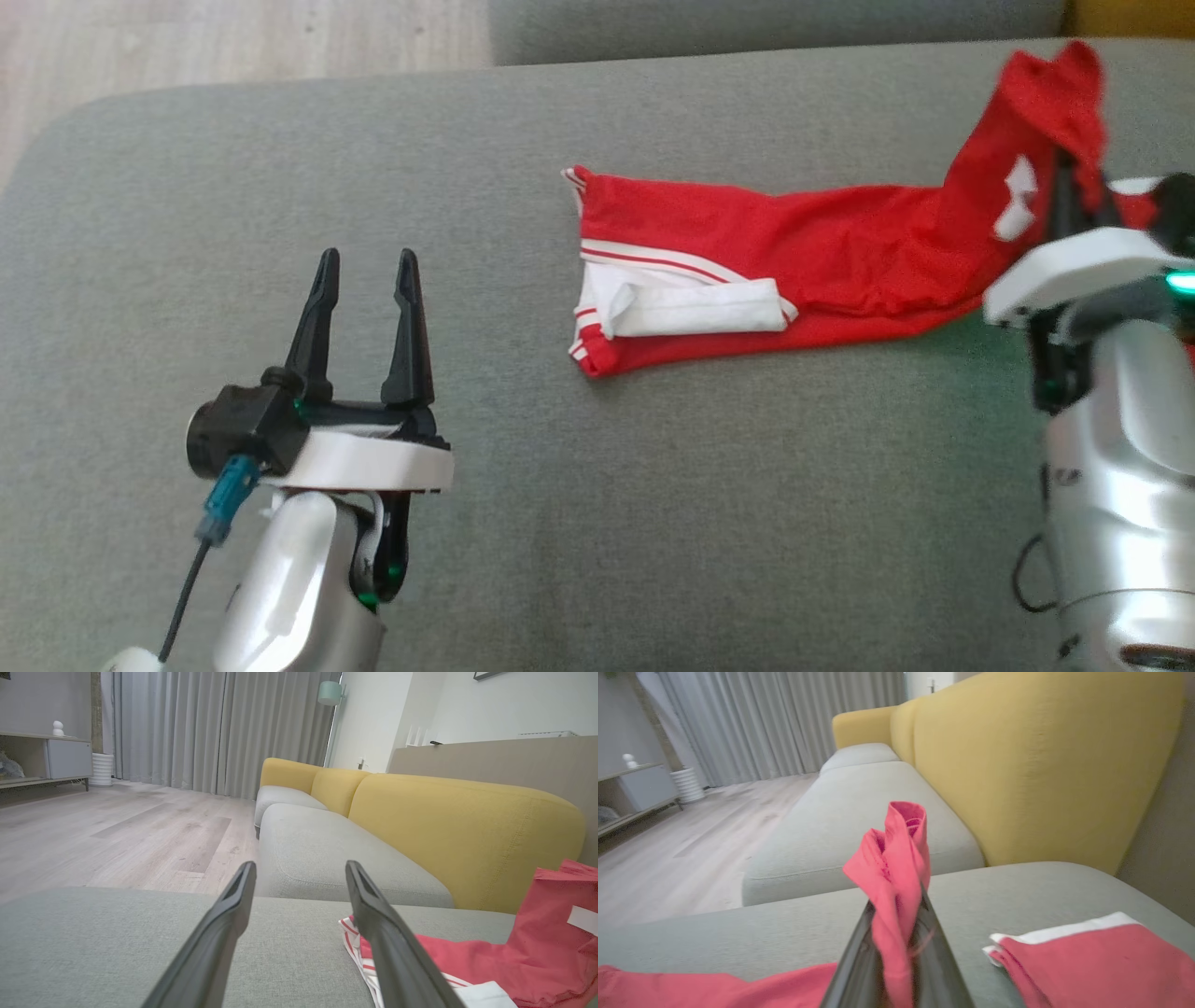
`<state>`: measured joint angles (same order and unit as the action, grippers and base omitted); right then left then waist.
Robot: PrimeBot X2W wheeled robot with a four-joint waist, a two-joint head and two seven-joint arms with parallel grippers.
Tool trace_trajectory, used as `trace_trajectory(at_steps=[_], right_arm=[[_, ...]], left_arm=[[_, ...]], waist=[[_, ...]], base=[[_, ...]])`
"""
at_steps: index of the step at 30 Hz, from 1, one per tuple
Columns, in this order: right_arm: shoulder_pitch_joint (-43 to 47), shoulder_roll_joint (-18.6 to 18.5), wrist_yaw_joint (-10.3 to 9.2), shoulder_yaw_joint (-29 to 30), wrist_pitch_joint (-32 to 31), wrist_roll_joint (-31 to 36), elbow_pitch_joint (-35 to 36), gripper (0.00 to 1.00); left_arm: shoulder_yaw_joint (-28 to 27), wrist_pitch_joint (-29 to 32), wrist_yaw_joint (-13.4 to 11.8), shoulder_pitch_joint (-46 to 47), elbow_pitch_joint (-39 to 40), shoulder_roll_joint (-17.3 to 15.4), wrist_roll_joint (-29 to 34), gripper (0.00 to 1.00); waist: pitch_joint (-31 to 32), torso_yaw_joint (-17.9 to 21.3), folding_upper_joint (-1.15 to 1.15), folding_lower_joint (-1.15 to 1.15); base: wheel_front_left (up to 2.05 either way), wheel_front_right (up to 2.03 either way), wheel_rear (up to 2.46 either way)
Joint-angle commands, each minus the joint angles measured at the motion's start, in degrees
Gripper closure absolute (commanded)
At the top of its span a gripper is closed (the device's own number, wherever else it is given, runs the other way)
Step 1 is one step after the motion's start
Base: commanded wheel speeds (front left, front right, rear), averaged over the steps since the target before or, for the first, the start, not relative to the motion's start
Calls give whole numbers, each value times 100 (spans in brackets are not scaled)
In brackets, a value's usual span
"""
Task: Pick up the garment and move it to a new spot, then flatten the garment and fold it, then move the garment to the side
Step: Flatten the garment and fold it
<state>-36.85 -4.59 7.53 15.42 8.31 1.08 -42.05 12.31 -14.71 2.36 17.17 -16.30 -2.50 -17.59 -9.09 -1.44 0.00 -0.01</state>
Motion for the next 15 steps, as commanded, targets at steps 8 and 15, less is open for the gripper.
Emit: trace_trajectory(at_steps=[8,15], right_arm=[[-121,168,-4,-1513,-44,-1131,347,100],[-94,170,-4,-2555,173,-1920,160,100]], left_arm=[[-131,-29,19,104,240,-40,67,0],[47,-29,-33,201,311,-39,-17,0]], waist=[[75,-389,0,1],[-103,-756,0,1]], base=[[0,0,0],[0,0,0]])
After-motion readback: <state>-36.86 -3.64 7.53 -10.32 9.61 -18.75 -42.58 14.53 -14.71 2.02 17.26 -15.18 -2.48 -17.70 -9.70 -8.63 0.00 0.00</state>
